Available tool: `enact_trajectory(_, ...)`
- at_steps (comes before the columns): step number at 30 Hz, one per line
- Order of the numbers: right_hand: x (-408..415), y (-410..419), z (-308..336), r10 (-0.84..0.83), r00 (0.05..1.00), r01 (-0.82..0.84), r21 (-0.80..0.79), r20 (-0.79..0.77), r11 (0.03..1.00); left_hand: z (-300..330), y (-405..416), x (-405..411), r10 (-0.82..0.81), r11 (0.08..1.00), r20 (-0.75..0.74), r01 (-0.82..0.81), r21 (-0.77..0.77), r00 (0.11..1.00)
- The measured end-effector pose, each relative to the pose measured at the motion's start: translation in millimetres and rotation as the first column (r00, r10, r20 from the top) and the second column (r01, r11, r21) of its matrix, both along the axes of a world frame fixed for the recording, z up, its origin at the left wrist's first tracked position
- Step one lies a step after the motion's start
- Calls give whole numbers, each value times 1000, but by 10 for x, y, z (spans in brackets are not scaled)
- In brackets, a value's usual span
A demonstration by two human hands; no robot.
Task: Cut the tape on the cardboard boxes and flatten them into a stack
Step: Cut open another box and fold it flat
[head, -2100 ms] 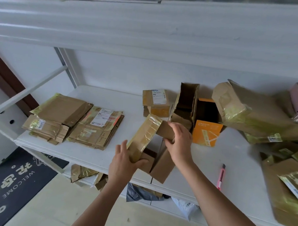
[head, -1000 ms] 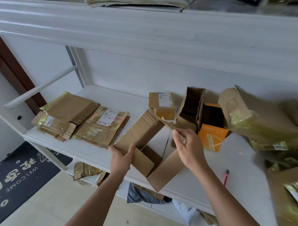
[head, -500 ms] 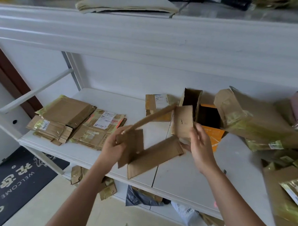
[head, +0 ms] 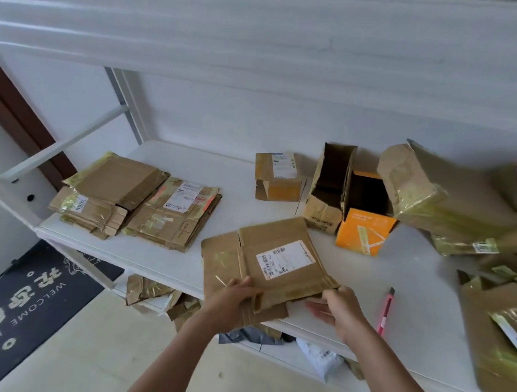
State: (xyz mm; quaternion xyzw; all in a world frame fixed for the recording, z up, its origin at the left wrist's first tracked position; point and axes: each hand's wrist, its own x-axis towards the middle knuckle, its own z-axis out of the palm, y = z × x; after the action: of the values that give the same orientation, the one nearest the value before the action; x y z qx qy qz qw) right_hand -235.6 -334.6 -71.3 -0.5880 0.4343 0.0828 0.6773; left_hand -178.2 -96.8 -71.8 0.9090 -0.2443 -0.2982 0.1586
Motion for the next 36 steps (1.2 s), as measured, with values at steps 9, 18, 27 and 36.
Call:
enact_trajectory(9, 192, 32, -137, 512, 779, -542, -800, -362, 258, -177, -132, 18, 2, 979, 14, -5, 203, 1000)
enact_trajectory(18, 384, 99, -601, 703, 370, -815, -575, -607, -67, -221, -69, 41, 320, 944, 221, -329, 6, 921)
enact_trajectory(27, 480, 71, -697, 710, 307, -859, -505, -634, -79, -575, 138, 182, 496, 861, -58, -500, -92, 866)
enact_trajectory(36, 58, -30, -739, 776, 340, -762, -639, -531, -103, -293, -4, 106, 960, 143, -216, -976, -161, 176)
